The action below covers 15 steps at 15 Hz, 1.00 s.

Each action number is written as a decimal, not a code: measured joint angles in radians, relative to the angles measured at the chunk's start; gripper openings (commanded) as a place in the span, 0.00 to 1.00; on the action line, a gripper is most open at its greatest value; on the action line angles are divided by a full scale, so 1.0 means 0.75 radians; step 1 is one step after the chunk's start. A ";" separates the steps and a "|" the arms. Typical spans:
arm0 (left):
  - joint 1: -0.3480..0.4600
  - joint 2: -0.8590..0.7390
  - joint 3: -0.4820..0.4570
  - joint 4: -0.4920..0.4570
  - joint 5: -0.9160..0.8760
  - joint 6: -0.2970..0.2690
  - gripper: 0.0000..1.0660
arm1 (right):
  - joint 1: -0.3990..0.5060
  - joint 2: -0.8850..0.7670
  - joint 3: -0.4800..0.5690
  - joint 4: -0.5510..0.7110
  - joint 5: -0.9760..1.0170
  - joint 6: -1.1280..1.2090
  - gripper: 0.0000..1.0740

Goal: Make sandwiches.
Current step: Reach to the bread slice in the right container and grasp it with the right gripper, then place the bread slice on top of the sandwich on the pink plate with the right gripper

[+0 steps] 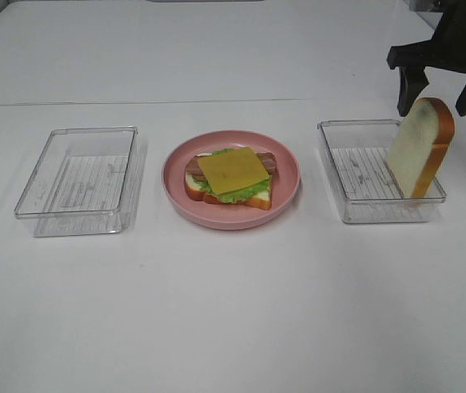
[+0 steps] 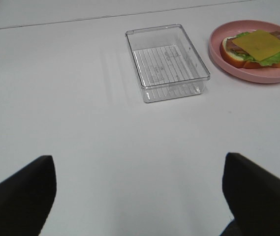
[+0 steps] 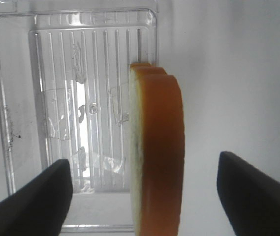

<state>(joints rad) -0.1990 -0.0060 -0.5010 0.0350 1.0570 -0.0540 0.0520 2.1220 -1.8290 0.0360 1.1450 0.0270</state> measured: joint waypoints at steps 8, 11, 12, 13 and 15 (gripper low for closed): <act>0.000 0.000 0.000 0.000 0.000 0.000 0.82 | 0.000 0.080 0.000 -0.073 -0.011 0.000 0.00; 0.000 0.000 0.001 0.000 0.000 0.000 0.82 | 0.000 0.072 0.000 -0.048 -0.011 0.000 0.00; 0.000 0.000 0.001 0.000 0.000 0.000 0.82 | 0.000 0.055 0.004 -0.048 -0.016 0.000 0.00; 0.000 0.000 0.001 0.000 0.000 0.000 0.82 | 0.000 0.027 0.004 -0.031 -0.019 0.000 0.00; 0.000 0.000 0.001 0.000 0.000 0.000 0.82 | 0.000 -0.040 0.004 0.033 -0.021 -0.008 0.00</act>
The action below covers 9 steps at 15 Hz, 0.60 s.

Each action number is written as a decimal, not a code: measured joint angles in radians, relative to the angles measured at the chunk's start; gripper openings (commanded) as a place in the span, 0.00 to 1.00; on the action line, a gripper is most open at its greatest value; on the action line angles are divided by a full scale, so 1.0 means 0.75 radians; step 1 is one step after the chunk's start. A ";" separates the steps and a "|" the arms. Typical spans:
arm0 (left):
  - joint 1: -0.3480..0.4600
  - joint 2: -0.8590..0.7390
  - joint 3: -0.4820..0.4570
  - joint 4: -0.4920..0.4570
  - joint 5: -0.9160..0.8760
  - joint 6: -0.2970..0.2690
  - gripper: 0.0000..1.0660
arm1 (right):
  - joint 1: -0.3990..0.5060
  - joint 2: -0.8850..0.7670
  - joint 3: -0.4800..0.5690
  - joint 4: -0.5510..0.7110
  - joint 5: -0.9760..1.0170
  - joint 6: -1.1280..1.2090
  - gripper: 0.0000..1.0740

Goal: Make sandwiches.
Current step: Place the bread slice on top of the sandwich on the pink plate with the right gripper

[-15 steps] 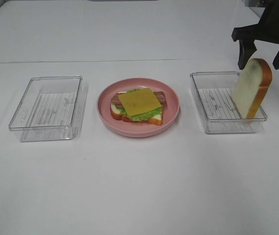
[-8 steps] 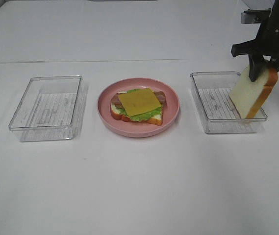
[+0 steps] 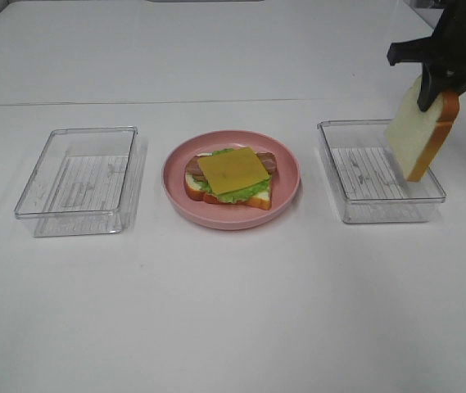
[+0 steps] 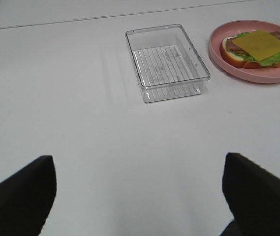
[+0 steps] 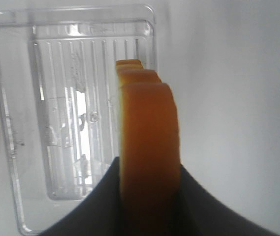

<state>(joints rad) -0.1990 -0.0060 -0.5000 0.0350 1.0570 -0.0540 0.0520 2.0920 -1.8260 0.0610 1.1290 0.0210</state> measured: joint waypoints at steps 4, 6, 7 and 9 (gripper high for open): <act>0.000 0.000 0.000 0.000 0.000 0.000 0.82 | 0.000 -0.104 0.000 0.272 0.000 -0.112 0.00; 0.000 0.000 0.000 0.000 0.000 0.000 0.82 | 0.000 -0.120 0.004 0.464 0.021 -0.167 0.00; 0.000 0.000 0.000 0.000 0.000 0.000 0.82 | 0.003 -0.125 0.079 0.689 0.031 -0.259 0.00; 0.000 0.000 0.000 0.000 0.000 0.000 0.82 | 0.021 -0.125 0.176 0.832 0.011 -0.332 0.00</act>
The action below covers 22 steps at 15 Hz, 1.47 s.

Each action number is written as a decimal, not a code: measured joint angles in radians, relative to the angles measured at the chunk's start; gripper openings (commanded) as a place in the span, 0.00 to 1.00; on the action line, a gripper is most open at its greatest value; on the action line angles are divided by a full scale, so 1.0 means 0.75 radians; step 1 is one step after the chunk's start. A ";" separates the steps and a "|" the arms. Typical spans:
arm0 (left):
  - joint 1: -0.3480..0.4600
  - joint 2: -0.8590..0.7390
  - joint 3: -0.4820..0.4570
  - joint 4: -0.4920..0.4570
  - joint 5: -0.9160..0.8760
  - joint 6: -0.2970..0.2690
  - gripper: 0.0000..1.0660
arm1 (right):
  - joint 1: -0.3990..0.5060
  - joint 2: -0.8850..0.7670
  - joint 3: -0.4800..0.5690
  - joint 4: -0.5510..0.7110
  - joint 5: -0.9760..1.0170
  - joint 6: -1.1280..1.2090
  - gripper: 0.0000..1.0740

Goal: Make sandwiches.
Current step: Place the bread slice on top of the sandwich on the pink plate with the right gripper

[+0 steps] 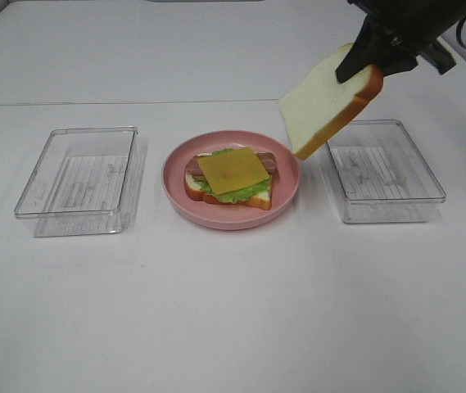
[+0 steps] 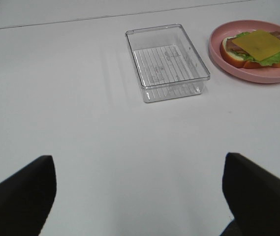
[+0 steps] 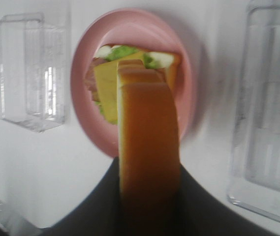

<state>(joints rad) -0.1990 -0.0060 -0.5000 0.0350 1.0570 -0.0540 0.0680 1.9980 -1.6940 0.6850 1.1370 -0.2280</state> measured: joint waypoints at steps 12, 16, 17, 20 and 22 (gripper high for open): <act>0.000 0.000 0.000 0.000 0.000 0.000 0.82 | 0.209 0.155 0.273 0.649 -0.443 -0.196 0.00; 0.000 0.000 0.000 0.000 0.000 0.000 0.82 | 0.209 0.255 0.273 0.788 -0.452 -0.197 0.00; 0.000 0.000 0.000 0.000 0.000 0.000 0.82 | 0.209 0.285 0.275 0.795 -0.452 -0.197 0.00; 0.000 0.000 0.000 0.000 0.000 0.000 0.82 | 0.209 0.287 0.279 0.795 -0.455 -0.197 0.00; 0.000 0.000 0.000 0.000 0.000 0.000 0.82 | 0.209 0.287 0.280 0.780 -0.481 -0.197 0.00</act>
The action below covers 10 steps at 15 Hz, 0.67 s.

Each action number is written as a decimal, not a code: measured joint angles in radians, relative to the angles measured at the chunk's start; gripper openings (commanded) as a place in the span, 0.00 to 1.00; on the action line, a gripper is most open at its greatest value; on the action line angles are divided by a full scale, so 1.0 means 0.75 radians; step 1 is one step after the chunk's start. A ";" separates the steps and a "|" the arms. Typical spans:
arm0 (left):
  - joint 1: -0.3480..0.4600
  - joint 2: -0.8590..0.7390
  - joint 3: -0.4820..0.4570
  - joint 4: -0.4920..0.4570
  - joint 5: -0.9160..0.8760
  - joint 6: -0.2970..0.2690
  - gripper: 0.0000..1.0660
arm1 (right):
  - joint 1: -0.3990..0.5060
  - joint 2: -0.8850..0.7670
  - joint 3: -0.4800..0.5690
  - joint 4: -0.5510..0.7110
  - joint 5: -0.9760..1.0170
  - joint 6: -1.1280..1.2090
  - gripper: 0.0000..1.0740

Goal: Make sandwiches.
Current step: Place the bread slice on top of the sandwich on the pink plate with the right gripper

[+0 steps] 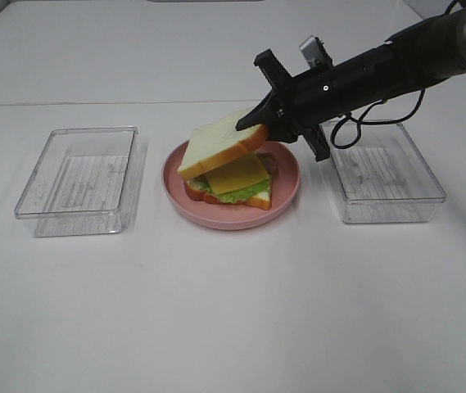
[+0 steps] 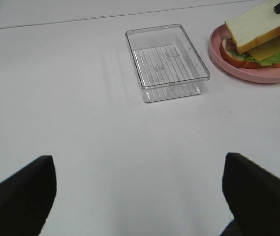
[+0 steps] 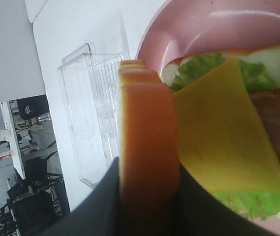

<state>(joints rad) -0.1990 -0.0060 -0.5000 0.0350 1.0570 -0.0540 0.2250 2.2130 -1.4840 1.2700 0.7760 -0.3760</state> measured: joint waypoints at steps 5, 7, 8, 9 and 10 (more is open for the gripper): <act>0.000 0.000 0.000 0.000 0.000 0.000 0.82 | 0.003 0.000 0.000 -0.004 -0.009 0.000 0.00; 0.000 0.000 0.000 0.000 0.000 0.000 0.82 | 0.019 0.000 0.000 -0.023 -0.020 0.000 0.00; 0.000 0.000 0.000 0.000 0.000 0.000 0.82 | 0.032 0.000 0.000 -0.040 -0.041 0.000 0.00; 0.000 0.000 0.000 0.000 0.000 0.000 0.82 | 0.032 0.001 0.000 -0.041 -0.044 0.000 0.00; 0.000 0.000 0.000 0.000 0.000 0.000 0.82 | 0.032 0.001 0.000 -0.041 -0.044 0.000 0.00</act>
<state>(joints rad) -0.1990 -0.0060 -0.5000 0.0350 1.0570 -0.0540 0.2490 2.2140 -1.4840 1.2390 0.7430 -0.3760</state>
